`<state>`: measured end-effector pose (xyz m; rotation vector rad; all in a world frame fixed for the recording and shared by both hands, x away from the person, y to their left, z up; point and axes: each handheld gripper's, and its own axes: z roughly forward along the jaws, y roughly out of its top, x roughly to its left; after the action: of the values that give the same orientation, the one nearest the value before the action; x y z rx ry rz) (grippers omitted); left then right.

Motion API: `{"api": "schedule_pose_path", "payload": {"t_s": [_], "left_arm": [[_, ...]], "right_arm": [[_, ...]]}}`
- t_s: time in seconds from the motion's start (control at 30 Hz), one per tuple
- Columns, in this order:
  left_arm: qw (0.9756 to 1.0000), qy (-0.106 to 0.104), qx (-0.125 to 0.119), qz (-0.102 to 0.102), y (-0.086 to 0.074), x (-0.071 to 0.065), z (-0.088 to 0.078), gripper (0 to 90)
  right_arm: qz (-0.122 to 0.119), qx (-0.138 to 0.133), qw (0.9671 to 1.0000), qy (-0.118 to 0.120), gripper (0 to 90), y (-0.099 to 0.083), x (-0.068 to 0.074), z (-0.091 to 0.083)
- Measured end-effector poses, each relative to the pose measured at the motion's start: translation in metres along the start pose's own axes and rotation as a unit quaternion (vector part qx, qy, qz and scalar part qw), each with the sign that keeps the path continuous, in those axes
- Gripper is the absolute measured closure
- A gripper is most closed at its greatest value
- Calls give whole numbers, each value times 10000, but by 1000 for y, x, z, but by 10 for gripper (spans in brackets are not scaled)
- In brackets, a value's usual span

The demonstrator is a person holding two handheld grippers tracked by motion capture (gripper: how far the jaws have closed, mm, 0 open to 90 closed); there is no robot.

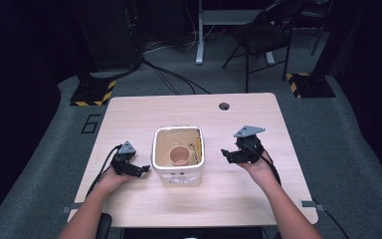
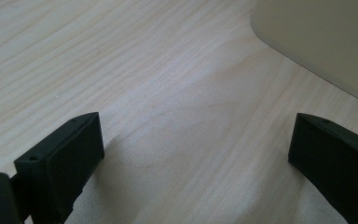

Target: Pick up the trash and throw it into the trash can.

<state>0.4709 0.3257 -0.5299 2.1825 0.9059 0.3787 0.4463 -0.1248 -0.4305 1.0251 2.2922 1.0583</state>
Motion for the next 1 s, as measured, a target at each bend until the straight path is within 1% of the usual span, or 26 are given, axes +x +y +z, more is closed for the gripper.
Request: {"api": "schedule_pose_path", "payload": {"t_s": [0.17,0.37,0.4,0.47,0.57,0.77,0.87,0.97,1.0], "left_arm": [[10000,0,-1,-2,0,0,0,32],[10000,0,-2,-1,0,0,0,32],[10000,0,-1,0,0,0,0,32],[10000,0,-2,1,0,0,0,32],[10000,-2,1,2,0,0,0,32],[10000,-2,0,3,0,0,0,32],[10000,-2,3,4,0,0,0,32],[10000,-1,3,5,0,0,0,32],[10000,-1,3,6,0,0,0,32]], "right_arm": [[142,11,9999,-21,189,-14,-5,2],[187,62,9998,-32,191,-28,-7,6],[237,74,9997,-34,192,-32,-8,7],[250,67,9997,-43,193,-35,-10,8],[346,92,9993,-67,193,-41,-12,10],[409,139,9990,-89,193,-51,-16,14],[476,150,9987,-100,193,-56,-17,14],[487,183,9986,-122,193,-61,-18,15],[530,197,9983,-126,193,-62,-19,16]]}}
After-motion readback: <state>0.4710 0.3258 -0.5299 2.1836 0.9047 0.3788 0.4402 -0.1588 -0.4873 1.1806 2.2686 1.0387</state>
